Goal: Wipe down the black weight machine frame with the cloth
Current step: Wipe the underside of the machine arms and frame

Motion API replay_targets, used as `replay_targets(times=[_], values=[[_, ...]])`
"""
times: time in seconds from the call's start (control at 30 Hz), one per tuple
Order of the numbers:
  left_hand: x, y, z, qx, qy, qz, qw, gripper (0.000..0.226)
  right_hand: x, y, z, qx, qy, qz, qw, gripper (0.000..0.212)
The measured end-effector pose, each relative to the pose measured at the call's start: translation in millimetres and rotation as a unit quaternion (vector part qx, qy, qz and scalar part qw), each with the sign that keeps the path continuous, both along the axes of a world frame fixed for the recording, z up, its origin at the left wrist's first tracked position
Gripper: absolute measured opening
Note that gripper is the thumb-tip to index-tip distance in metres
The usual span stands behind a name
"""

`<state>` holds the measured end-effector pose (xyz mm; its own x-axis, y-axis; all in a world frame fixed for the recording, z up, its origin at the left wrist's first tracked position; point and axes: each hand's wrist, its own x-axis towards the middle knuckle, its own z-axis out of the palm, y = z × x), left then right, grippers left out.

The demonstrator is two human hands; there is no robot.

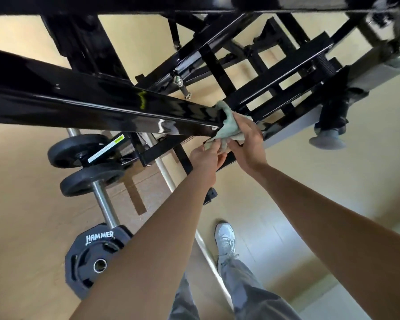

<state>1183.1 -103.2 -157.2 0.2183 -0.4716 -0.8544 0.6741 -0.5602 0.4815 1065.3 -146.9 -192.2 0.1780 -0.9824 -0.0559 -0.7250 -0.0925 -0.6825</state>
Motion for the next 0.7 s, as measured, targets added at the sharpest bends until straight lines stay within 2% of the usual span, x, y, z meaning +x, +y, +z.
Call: replay_targets(times=[0.1,0.2,0.37,0.5,0.63,0.7], values=[[5,11,11,0.007,0.033,0.015,0.999,0.021,-1,7,17,-0.003,-0.018,0.005,1.0,0.061],[12,24,26,-0.025,0.064,0.06,0.996,0.022,2,16,34,-0.012,-0.041,0.023,0.999,0.056],[24,39,54,-0.07,0.091,0.142,0.983,0.021,23,28,66,-0.019,-0.067,0.054,0.996,0.055],[37,49,77,-0.111,0.123,0.214,0.963,0.03,44,32,94,-0.024,-0.084,0.104,0.991,0.056],[48,66,100,-0.165,0.132,0.248,0.945,0.015,62,34,115,-0.042,-0.106,0.147,0.983,0.055],[53,73,109,-0.195,0.124,0.252,0.94,0.015,70,34,123,-0.052,-0.116,0.164,0.978,0.054]])
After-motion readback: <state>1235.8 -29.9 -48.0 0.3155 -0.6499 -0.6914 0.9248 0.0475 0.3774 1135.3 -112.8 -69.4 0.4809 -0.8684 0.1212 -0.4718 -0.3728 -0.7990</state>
